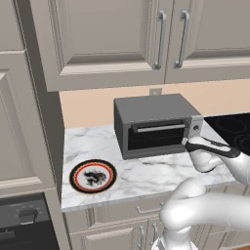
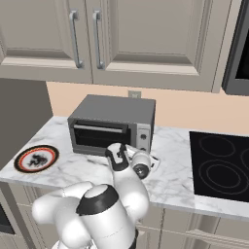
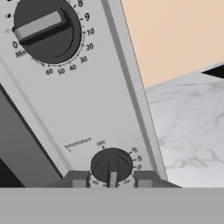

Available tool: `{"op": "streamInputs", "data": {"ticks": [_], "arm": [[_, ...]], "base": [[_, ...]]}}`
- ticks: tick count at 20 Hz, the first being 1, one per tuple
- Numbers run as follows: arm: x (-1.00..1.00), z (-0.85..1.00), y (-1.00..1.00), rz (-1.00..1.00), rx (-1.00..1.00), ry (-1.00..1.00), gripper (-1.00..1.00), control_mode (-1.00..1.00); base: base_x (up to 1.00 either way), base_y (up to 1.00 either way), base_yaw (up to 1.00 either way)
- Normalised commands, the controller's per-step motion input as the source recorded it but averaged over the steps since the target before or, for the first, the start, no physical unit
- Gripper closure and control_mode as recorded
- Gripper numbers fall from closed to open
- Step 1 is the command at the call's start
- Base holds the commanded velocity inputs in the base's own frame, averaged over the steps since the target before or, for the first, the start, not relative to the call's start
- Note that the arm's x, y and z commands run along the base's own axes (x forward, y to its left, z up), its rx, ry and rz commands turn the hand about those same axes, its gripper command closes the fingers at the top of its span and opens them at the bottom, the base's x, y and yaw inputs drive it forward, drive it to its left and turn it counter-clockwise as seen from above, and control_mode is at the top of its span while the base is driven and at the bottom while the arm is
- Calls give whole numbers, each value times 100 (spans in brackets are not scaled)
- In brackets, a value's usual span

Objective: Pull the toaster oven rack outwards. Pick up the baguette from the plate and place it on the toaster oven rack. Close the toaster oven door fully and set the temperature to the lowest setting.

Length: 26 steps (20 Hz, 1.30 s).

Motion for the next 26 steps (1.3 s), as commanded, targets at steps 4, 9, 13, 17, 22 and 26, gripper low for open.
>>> {"op": "streamInputs", "data": {"ticks": [4,9,13,17,22,26], "arm": [[0,6,0,3,-24,-4,100,-100],[0,9,0,8,-30,-7,100,-100],[1,1,0,9,-37,-4,100,-100],[2,0,0,10,-39,-1,100,-100],[2,0,0,7,-38,0,100,-100],[1,0,0,3,-40,0,100,-100]], "base": [[0,0,0],[0,0,0],[0,0,0],[0,0,0],[0,0,0],[0,0,0]]}}
